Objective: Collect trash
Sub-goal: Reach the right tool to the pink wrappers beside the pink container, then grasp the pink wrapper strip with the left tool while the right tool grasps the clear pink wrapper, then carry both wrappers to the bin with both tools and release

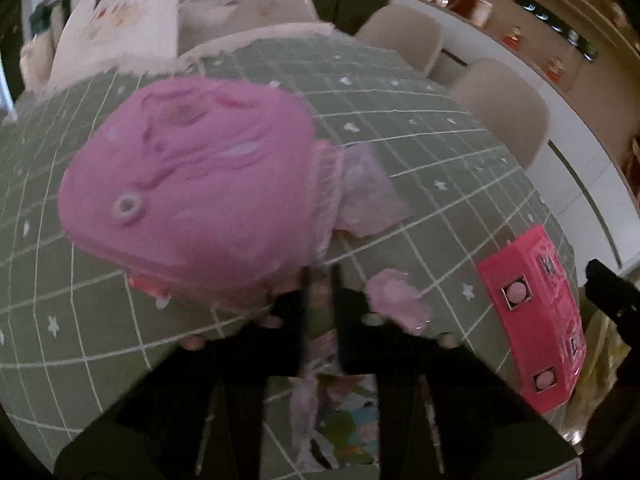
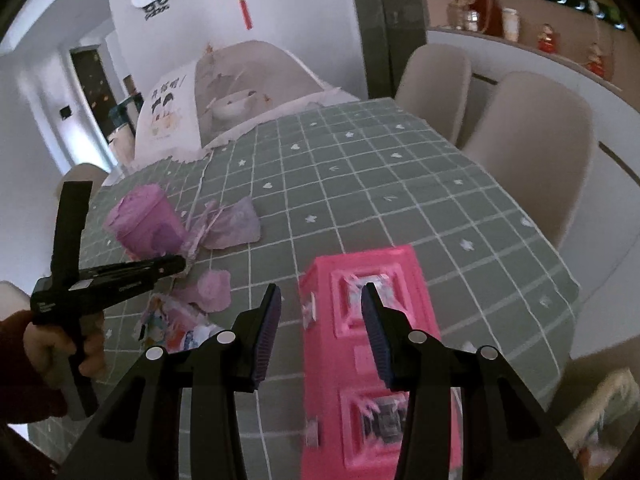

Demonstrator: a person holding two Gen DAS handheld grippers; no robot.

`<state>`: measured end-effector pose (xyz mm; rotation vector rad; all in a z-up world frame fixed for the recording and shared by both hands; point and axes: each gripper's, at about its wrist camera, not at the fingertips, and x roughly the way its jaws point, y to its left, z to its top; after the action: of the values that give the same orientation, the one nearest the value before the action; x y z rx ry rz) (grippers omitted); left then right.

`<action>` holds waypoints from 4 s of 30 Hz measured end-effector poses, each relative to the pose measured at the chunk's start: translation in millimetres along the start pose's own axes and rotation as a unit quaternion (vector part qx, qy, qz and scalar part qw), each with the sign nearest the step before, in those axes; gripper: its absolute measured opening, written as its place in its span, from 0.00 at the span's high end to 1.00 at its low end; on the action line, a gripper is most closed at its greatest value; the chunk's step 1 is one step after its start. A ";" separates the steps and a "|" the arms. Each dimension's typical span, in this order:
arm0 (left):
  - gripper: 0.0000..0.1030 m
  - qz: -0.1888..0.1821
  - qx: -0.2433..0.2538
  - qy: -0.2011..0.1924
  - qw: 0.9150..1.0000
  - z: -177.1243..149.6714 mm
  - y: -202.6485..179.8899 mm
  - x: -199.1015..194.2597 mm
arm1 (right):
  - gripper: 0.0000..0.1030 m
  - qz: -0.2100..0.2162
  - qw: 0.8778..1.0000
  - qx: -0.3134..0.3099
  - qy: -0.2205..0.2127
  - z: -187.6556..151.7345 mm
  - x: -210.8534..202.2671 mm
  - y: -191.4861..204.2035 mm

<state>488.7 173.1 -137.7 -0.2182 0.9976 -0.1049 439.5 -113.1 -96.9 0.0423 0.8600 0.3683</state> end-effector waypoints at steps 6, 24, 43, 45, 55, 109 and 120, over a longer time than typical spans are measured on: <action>1.00 -0.043 -0.025 0.017 0.999 -15.6 23.9 -33.6 | 0.61 0.051 0.998 -0.026 0.032 29.6 39.7 22.6; 0.75 -0.024 -0.111 0.008 0.994 -75.4 105.1 -89.7 | 0.61 0.095 0.991 -0.035 0.092 99.9 186.6 93.2; 0.67 -0.082 -0.005 -0.021 0.996 -40.0 59.5 -72.8 | 0.69 0.122 0.975 -0.100 0.157 10.4 116.0 93.2; 0.67 -0.072 0.010 -0.033 0.997 -31.1 51.3 -65.4 | 0.69 0.114 0.978 -0.092 0.147 11.8 110.4 88.4; 0.67 -0.017 0.135 -0.007 0.991 -21.8 9.9 -13.6 | 0.61 0.056 0.995 -0.067 0.056 35.8 43.6 39.6; 0.88 -0.121 0.059 -0.045 0.990 -63.5 1.0 -148.2 | 0.96 -0.006 0.998 -0.067 -0.010 -26.7 -91.7 78.1; 0.88 -0.187 0.158 -0.046 0.969 -70.6 -113.8 -156.1 | 0.96 -0.089 0.993 0.007 -0.072 -62.6 -187.2 0.0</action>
<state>346.4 82.1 -20.4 -0.1151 0.8247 -0.5886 281.7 -182.5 -0.9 0.0043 0.7172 0.1895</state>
